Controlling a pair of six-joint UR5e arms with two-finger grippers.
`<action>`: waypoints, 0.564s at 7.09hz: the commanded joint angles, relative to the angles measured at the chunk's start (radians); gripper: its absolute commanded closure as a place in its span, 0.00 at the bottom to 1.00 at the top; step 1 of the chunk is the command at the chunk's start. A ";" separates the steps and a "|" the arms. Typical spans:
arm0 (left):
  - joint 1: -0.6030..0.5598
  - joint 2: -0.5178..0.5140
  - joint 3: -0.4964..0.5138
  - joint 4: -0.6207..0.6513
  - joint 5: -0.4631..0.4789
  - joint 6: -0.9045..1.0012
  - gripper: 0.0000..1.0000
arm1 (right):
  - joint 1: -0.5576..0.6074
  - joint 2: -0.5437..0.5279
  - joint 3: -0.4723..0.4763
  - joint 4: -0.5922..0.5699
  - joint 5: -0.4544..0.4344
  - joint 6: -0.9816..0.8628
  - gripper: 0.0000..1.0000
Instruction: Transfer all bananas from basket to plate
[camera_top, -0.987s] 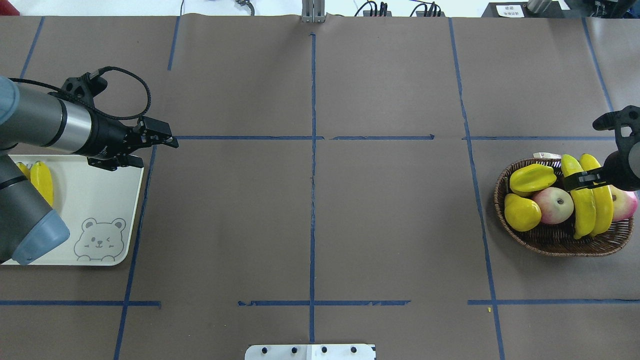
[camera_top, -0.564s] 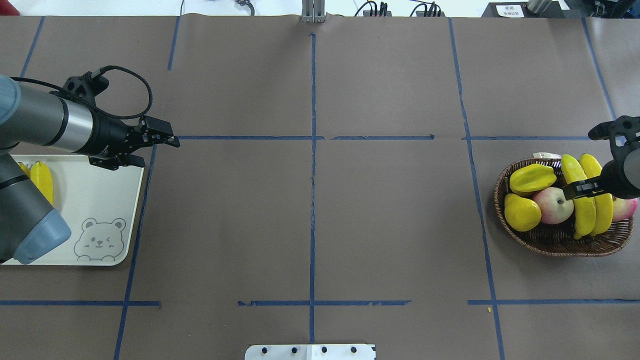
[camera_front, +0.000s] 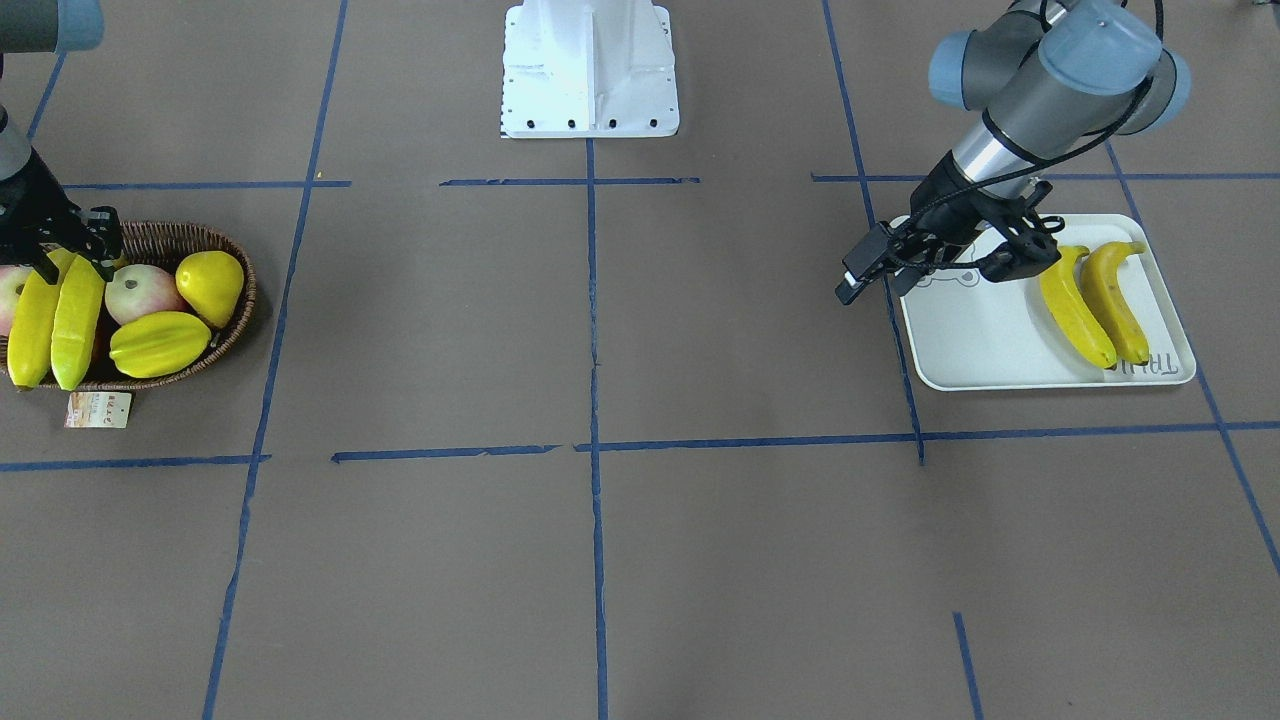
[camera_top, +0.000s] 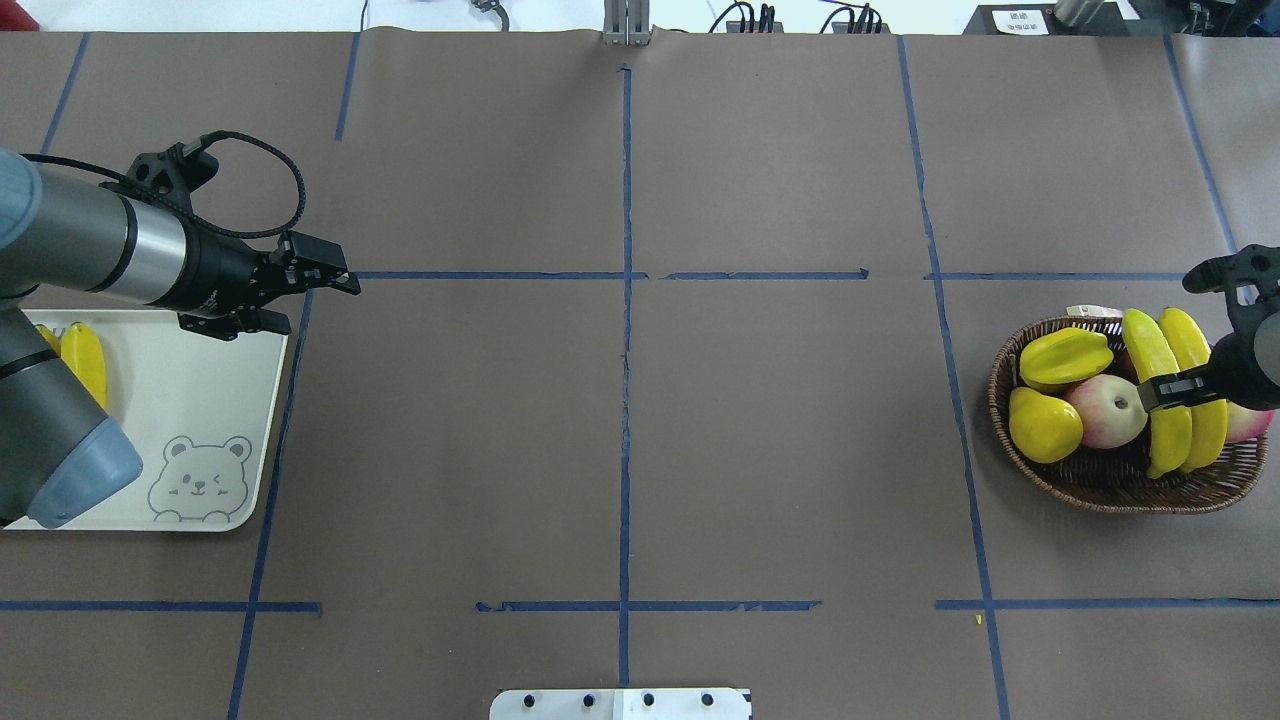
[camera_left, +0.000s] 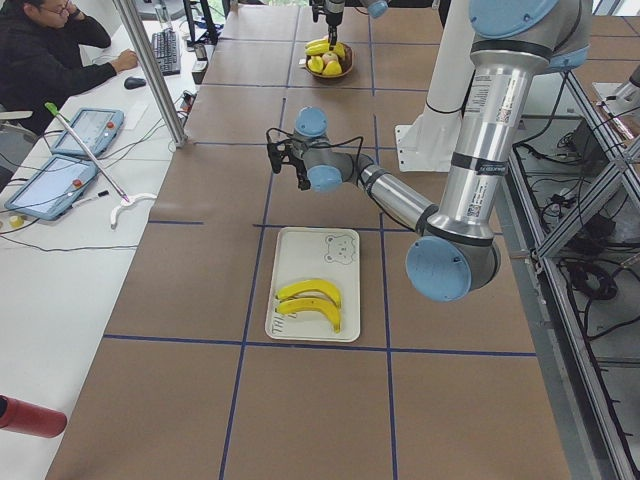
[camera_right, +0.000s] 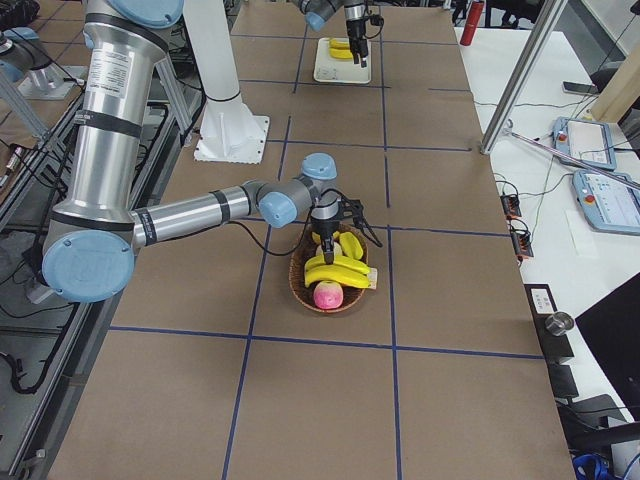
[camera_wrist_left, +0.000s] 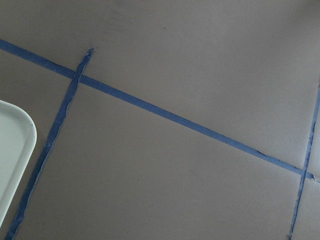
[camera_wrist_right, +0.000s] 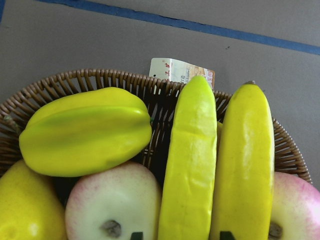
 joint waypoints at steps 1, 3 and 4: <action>0.000 0.000 -0.001 0.000 -0.001 0.000 0.01 | -0.002 -0.003 0.000 0.000 -0.001 0.000 0.39; 0.000 0.002 -0.003 0.000 -0.002 0.000 0.01 | -0.018 0.000 -0.008 0.000 -0.006 0.000 0.40; 0.000 0.002 -0.001 0.000 -0.002 0.000 0.01 | -0.022 0.000 -0.008 0.000 -0.007 0.000 0.40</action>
